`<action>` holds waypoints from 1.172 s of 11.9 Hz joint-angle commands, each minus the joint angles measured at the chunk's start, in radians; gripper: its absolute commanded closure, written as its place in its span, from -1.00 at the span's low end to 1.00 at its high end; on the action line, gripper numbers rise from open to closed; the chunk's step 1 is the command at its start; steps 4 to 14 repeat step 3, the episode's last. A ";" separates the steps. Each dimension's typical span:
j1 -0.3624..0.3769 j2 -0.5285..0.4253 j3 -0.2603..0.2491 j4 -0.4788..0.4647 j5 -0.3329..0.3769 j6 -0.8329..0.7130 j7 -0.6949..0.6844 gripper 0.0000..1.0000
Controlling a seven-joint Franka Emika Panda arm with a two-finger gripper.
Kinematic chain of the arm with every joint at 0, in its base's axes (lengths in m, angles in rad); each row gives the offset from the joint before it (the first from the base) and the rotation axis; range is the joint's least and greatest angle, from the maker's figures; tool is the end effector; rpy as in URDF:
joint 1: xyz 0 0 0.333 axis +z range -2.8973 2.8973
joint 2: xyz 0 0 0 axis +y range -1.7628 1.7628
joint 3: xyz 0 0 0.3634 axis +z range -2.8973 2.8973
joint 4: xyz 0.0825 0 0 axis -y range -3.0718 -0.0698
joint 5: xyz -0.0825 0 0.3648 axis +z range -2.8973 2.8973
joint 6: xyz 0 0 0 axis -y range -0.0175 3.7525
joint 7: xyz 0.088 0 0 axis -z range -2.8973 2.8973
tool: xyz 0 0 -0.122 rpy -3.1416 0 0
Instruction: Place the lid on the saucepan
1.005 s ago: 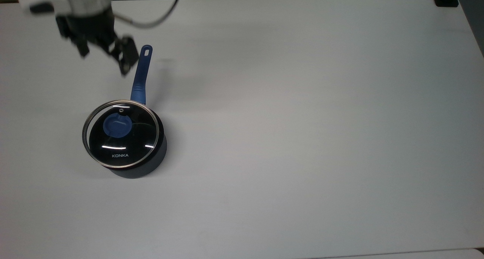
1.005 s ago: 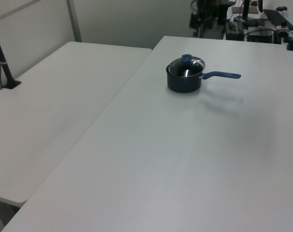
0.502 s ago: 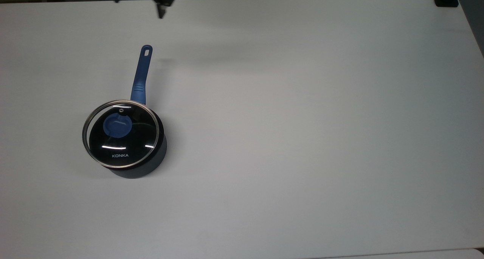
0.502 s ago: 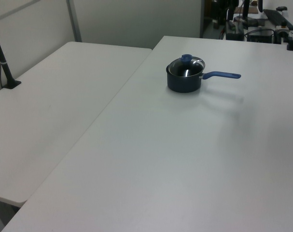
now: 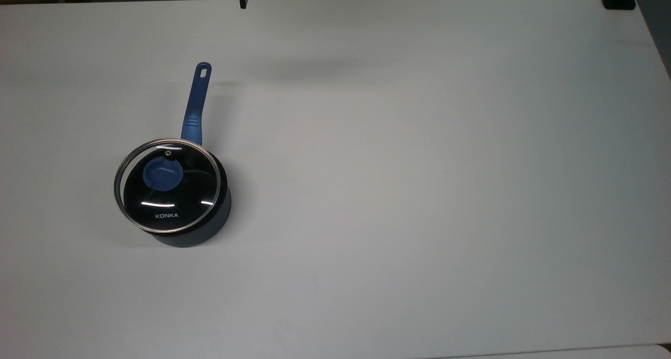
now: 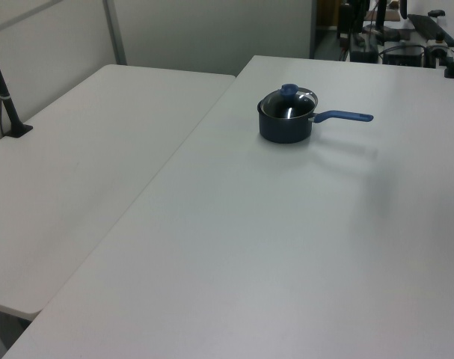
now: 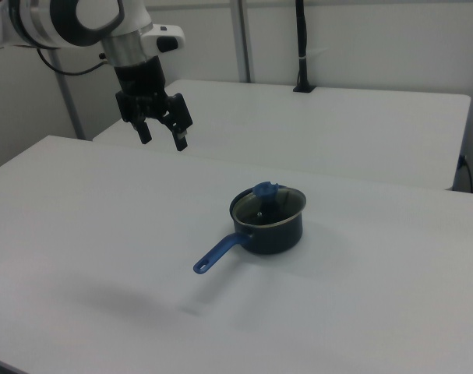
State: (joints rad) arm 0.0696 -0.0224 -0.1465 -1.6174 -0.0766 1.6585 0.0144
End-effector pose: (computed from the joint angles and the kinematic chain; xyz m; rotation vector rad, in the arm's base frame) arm 0.5343 -0.0509 0.6558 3.0621 -0.1334 0.0934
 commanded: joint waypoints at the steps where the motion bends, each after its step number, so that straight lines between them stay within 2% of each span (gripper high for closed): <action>1: 0.013 -0.031 -0.016 -0.041 0.005 0.033 -0.034 -1.00; 14: 0.012 -0.031 -0.016 -0.039 0.006 0.030 -0.027 -1.00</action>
